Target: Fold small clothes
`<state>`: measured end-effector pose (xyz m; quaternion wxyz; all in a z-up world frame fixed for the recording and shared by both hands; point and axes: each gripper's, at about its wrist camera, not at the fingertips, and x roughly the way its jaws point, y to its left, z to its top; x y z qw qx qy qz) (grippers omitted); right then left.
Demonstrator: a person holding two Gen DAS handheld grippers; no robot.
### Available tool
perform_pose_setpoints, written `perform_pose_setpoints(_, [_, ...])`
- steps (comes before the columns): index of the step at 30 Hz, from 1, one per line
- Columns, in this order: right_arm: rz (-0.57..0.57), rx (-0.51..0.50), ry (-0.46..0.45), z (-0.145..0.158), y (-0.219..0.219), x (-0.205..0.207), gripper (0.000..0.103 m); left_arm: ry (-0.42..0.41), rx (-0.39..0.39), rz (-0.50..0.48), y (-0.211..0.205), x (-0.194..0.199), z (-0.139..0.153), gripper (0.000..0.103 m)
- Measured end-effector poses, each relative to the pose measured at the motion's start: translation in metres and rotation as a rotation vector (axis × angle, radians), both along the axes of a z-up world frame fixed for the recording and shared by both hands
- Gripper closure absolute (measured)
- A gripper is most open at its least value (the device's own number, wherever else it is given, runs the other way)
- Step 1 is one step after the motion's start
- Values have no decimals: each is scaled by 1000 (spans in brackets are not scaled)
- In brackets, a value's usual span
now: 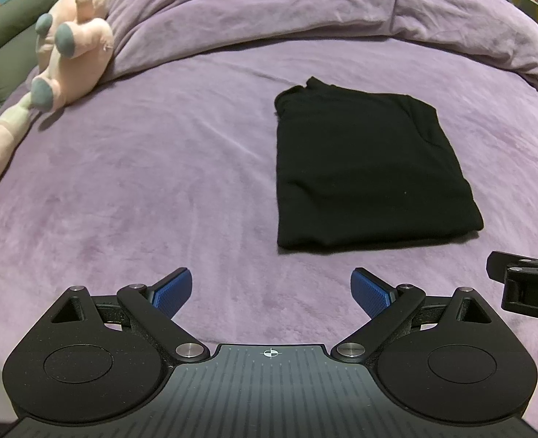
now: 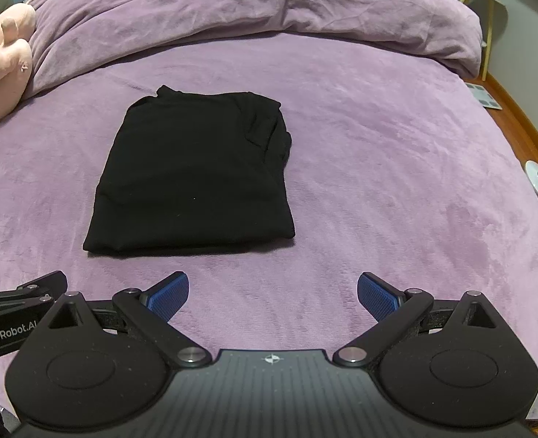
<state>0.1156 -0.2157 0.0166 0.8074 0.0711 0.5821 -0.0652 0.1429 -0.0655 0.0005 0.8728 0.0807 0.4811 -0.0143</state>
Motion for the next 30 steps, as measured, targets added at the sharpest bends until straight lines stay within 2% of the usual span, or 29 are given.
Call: perform_pose_setpoints(30, [-10,11,5,-2,2,-1,4,19,0,-10,0,0,-7,5])
